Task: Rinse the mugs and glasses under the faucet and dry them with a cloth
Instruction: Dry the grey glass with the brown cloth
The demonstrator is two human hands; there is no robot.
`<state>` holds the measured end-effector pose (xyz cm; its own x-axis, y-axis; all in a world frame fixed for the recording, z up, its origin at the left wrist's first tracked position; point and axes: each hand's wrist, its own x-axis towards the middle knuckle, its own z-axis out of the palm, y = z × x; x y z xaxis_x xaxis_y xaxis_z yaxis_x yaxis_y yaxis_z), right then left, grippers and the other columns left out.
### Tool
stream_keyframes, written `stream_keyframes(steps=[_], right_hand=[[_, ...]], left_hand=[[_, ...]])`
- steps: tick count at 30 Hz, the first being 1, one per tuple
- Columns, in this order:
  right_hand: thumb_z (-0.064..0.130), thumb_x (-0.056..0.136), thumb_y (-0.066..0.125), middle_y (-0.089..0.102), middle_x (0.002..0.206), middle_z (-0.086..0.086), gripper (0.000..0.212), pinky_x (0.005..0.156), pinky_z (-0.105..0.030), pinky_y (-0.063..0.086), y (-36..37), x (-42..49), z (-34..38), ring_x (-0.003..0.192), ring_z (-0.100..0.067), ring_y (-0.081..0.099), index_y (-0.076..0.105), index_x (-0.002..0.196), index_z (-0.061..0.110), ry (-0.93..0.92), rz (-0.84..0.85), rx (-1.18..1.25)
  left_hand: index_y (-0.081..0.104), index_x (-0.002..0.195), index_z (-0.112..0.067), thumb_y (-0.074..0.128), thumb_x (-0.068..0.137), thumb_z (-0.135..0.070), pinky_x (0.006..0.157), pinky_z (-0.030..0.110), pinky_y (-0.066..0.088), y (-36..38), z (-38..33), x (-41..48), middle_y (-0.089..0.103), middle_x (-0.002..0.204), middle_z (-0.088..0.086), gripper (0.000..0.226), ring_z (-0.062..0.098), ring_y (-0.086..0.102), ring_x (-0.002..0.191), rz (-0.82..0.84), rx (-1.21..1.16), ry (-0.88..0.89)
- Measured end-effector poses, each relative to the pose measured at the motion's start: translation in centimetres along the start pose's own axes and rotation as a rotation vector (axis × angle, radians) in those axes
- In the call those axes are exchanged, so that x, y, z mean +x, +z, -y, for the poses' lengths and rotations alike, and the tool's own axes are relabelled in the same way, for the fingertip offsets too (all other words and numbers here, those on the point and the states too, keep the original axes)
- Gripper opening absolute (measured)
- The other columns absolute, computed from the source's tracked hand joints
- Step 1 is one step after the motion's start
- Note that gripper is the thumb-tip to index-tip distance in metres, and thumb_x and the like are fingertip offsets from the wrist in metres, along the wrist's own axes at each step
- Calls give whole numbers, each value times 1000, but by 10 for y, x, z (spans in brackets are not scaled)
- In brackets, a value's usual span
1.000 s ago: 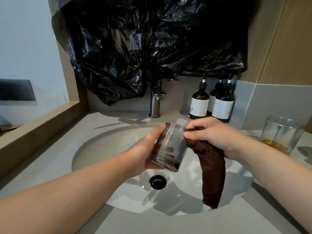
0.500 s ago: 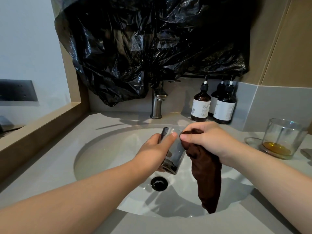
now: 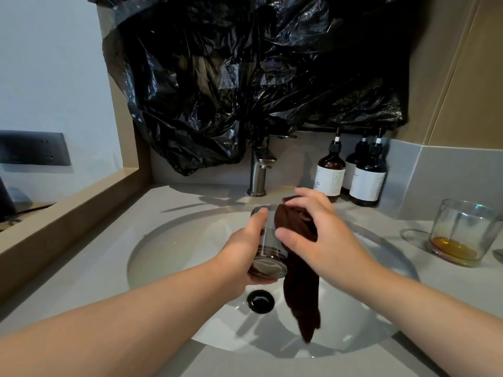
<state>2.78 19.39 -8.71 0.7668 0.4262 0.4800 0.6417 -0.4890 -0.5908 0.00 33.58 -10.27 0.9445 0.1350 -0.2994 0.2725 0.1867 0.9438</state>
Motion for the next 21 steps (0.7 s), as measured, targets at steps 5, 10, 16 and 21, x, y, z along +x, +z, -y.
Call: stream_keyframes(steps=[5,10,16,21], right_hand=[[16,86,66,44,109,9,23,83,3,29,0,0,-3,98,11,45,65,109,15,-192,-89,-131],[15,75,77,55,91,23,32,77,-4,36,-7,-4,3,92,8,50,58,95,31,-221,4,-152],[12,69,82,61,87,14,23,76,-3,38,-14,5,1,86,0,56,68,84,22,-123,-261,-88],[14,66,81,62,88,8,20,78,-13,43,-3,-5,9,84,-3,58,73,85,17,-352,-39,-67]], left_hand=[[66,99,-17,43,90,-63,72,38,56,2,1,1,73,93,13,52,28,69,88,-14,4,11],[63,103,-16,42,89,-66,64,36,57,1,0,2,71,94,14,56,29,68,85,-63,65,16],[58,109,-18,42,90,-64,74,42,59,10,4,0,69,100,14,53,30,69,87,-20,111,9],[64,97,-16,40,89,-67,70,39,57,6,3,0,69,85,11,57,26,67,77,-24,-29,-19]])
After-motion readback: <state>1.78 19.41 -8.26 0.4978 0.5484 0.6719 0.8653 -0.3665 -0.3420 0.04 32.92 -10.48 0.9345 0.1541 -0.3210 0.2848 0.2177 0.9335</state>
